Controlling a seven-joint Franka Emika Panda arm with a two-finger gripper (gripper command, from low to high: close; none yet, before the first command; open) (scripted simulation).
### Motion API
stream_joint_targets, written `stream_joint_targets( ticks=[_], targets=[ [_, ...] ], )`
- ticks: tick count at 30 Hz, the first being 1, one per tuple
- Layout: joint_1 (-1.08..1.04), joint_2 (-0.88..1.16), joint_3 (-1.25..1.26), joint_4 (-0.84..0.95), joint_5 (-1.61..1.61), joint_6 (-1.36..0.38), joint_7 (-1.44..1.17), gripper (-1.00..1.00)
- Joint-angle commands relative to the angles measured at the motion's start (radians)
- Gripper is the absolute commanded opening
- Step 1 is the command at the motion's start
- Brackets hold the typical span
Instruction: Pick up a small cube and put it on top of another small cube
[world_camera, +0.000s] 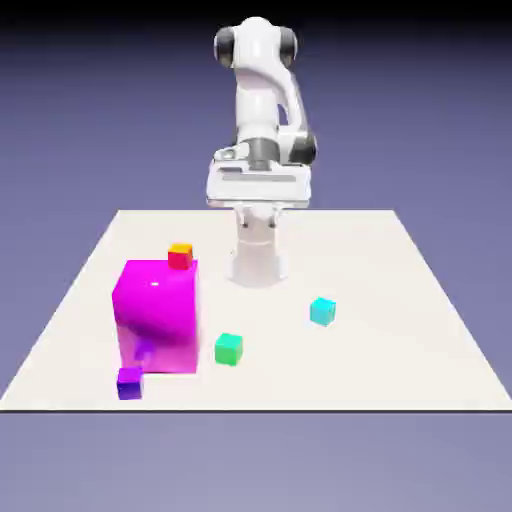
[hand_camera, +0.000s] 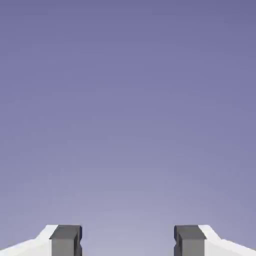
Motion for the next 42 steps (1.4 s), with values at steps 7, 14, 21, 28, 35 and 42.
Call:
stream_joint_targets(
  ticks=[7, 14, 21, 28, 35, 42],
  targets=[
    [0.049, 0.254, -0.149, 0.184, 0.077, -0.183, -0.137, 0.0],
    [0.098, 0.507, -0.297, 0.369, 0.154, -0.366, -0.274, 0.0],
    [0.147, 0.761, -0.446, 0.553, 0.23, -0.549, -0.412, 0.0],
    [0.196, 1.015, -0.595, 0.738, 0.307, -0.732, -0.549, 0.0],
    [0.245, 1.268, -0.743, 0.922, 0.384, -0.916, -0.686, 0.0],
    [0.215, 1.428, -0.713, 0.936, 0.47, -0.84, -0.754, -1.0]
  ],
)
